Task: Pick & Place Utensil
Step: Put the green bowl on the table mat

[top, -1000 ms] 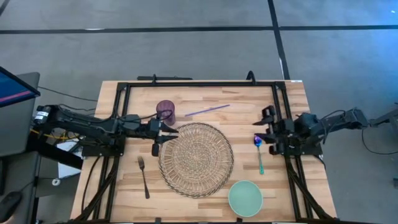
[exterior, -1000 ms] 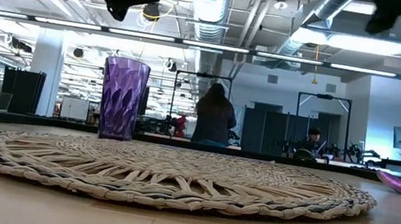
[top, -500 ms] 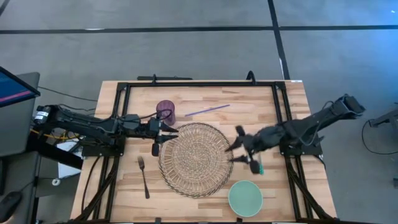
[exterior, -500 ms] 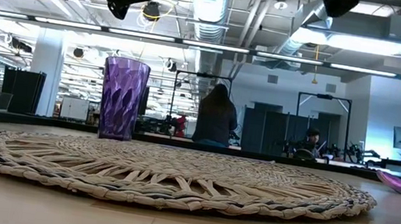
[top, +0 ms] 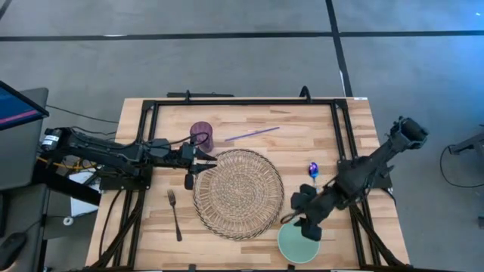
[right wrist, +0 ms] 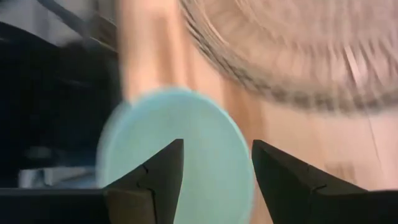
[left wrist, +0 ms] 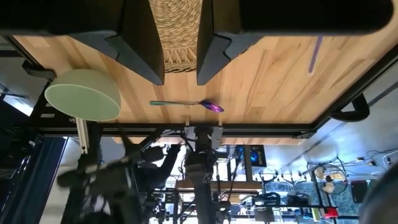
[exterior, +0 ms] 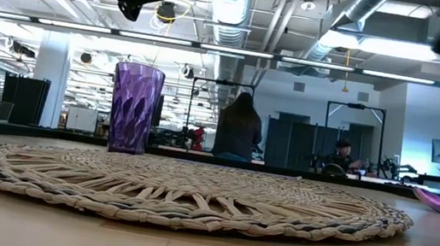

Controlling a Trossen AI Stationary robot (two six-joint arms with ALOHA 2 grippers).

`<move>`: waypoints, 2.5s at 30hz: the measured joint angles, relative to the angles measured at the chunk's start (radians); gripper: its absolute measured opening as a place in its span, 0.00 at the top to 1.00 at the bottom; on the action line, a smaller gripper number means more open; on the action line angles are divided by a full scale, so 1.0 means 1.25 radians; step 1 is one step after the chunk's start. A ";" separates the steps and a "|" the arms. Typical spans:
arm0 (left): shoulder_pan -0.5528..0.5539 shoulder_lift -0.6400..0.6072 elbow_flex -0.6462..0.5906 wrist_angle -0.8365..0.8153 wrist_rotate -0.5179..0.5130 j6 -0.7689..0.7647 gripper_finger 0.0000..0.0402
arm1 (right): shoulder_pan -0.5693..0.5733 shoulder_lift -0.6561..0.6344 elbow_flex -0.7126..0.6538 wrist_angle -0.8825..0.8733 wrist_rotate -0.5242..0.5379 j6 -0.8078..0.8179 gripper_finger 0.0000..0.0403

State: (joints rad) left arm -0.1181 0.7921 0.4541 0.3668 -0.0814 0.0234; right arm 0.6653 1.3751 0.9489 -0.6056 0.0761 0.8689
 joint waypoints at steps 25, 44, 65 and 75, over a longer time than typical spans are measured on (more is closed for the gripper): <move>0.001 0.000 0.000 0.001 0.000 0.002 0.76 | -0.058 0.173 -0.001 -0.016 -0.166 0.021 0.97; 0.001 0.000 -0.001 0.007 0.000 0.002 0.76 | -0.238 0.168 0.101 0.206 0.078 -0.294 0.98; 0.001 0.000 -0.001 0.007 0.000 0.002 0.76 | -0.369 0.474 0.406 0.018 -0.145 -0.472 0.99; 0.001 0.000 -0.001 0.007 0.000 0.024 0.76 | -0.391 0.529 0.482 -0.036 -0.146 -0.555 0.97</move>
State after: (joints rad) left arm -0.1172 0.7918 0.4534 0.3757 -0.0814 0.0528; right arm 0.1763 2.0360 1.5520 -0.6500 -0.1063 0.1747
